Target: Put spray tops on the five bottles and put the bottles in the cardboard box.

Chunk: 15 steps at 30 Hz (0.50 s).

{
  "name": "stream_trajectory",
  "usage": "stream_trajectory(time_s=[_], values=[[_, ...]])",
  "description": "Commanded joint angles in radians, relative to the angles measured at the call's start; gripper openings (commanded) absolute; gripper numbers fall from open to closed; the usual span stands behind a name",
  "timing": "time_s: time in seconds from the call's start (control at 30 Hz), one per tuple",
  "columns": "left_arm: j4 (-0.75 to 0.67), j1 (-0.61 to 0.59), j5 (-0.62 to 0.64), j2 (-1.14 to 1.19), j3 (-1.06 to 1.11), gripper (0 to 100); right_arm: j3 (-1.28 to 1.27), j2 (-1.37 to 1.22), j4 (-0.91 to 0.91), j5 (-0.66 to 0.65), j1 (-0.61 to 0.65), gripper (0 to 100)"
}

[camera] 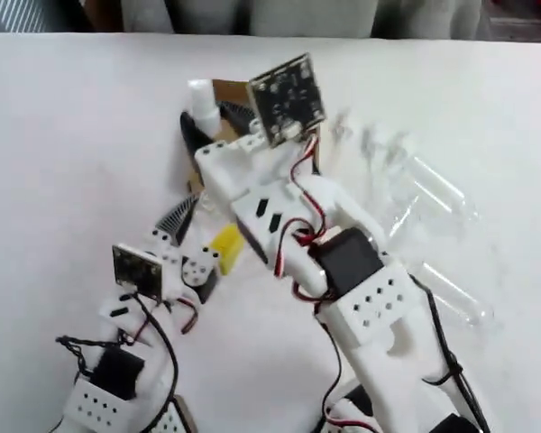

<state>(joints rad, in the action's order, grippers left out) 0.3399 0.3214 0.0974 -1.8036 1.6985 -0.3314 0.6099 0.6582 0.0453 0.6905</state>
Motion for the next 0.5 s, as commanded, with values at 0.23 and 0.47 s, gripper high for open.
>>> stream_trajectory(time_s=[0.23, 0.47], values=[[-0.002, 0.004, 0.012, -0.025, -0.005, 2, -0.17, 0.12, -0.021, -0.009, 0.041, 1.8], [-0.002, 0.004, 0.012, -0.025, -0.005, 2, -0.269, 0.182, -0.019, 0.0, 0.041, 2.6]])
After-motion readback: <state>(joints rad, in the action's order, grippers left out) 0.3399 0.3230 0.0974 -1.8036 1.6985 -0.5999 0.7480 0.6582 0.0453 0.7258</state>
